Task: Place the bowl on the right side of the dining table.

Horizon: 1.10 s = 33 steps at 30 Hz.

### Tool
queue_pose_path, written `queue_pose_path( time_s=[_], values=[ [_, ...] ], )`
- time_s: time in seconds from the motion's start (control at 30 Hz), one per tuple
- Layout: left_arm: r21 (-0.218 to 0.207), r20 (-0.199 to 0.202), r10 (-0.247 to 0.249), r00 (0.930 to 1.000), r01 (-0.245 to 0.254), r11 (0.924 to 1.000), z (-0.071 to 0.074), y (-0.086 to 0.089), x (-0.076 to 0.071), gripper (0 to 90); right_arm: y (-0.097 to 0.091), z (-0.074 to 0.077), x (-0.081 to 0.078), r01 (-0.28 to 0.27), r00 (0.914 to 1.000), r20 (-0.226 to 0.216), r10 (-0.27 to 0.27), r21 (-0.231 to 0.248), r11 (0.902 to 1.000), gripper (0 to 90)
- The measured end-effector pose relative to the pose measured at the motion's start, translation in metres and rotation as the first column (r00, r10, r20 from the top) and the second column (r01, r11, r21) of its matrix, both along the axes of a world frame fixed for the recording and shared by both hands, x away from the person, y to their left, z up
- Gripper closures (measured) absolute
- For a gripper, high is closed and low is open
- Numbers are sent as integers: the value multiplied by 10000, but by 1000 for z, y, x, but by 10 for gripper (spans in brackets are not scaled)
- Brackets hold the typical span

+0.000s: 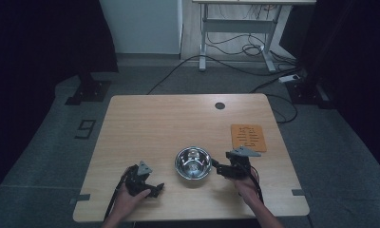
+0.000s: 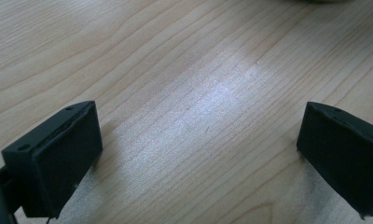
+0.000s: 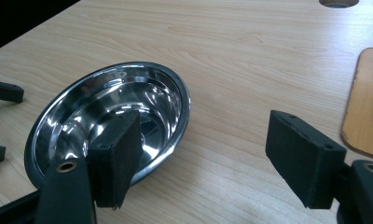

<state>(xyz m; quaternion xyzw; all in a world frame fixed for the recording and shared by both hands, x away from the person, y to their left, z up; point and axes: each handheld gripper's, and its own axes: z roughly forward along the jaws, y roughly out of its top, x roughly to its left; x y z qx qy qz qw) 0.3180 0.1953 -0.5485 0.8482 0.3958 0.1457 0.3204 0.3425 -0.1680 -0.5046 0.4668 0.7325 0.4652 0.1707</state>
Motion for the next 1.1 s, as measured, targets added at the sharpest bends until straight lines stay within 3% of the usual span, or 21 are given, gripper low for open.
queue_pose_path(
  time_s=[0.63, 1.1],
  values=[
    [0, 0, -2, 10000, 2, 10000, 0, 0, 0, 0, 12, -5, 7, 6, 9997, -225, -8, -71, 10000, 262],
    [-1, 1, -3, 10000, 3, 10000, 0, 0, 0, 0, 30, -9, 15, -28, 9989, -461, 12, -354, 9994, 201]
  ],
)
